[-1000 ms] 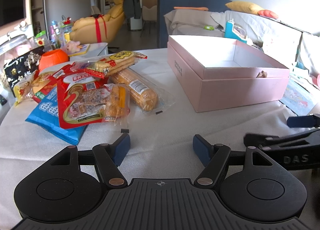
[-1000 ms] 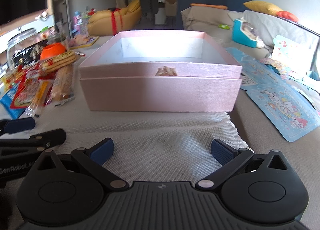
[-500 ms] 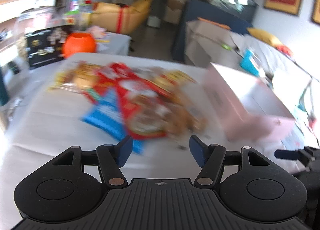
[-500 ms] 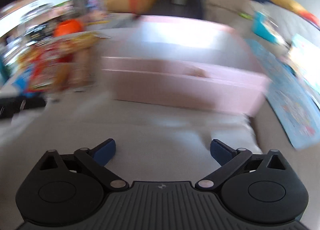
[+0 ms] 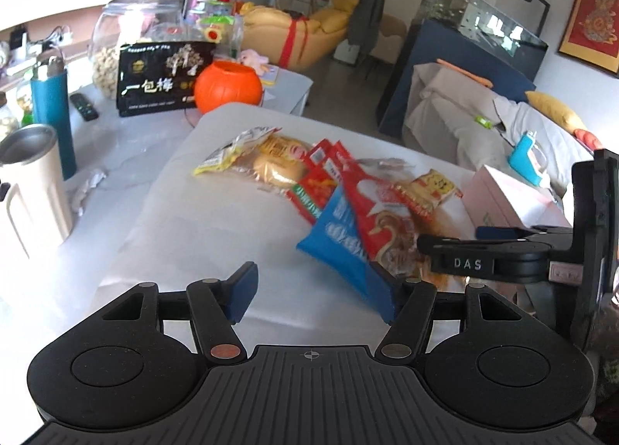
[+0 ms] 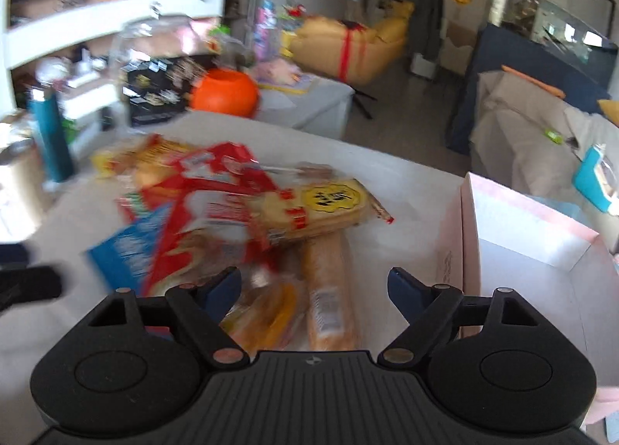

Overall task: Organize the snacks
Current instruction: 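Move both tools toward the snack pile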

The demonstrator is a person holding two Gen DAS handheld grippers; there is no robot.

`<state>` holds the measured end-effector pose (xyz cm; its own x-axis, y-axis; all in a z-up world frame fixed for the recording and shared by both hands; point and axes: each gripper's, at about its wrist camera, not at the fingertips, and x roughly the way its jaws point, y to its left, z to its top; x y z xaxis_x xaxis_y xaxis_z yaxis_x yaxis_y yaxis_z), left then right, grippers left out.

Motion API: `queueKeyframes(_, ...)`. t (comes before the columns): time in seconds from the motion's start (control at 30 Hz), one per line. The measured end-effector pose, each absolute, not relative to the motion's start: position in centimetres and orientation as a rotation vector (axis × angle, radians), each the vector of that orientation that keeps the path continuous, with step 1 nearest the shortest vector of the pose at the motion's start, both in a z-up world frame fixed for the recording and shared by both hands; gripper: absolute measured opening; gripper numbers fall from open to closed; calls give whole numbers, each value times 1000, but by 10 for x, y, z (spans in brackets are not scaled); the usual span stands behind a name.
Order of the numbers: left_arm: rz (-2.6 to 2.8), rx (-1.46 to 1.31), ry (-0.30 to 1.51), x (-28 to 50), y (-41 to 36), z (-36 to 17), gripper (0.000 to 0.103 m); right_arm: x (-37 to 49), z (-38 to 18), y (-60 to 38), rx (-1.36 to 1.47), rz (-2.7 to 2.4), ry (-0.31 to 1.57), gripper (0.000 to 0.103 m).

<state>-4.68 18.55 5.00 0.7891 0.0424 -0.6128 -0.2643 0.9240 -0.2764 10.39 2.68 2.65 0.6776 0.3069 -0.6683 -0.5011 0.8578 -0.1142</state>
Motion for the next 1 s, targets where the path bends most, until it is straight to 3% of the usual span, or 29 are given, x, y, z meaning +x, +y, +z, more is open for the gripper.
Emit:
queueKeyframes(0.1,176,-372,650,-48,187,46,66,100,25,20,-242,524,763,63)
queueKeyframes(0.33,120,-366,660,-48,173,45,64,56,35,2,-192,790,863,62)
queueKeyframes(0.43,103,-346,670,-50,168,45,63,53,56,-5,-160,790,817,68)
queueKeyframes(0.5,82,-346,678,-51,166,46,63,57,76,-10,-151,744,727,85)
queueKeyframes(0.6,46,-323,681,-51,157,48,63,85,93,-5,-118,659,664,87)
queueKeyframes(0.73,43,-249,687,-50,144,49,62,135,81,8,-121,614,752,87)
queueKeyframes(0.87,71,-204,711,-49,143,45,59,149,51,20,-118,617,851,70)
queueKeyframes(0.9,76,-201,715,-49,144,44,59,142,47,20,-104,653,875,60)
queueKeyframes(1.0,77,-203,722,-48,144,42,59,108,46,16,-163,675,841,49)
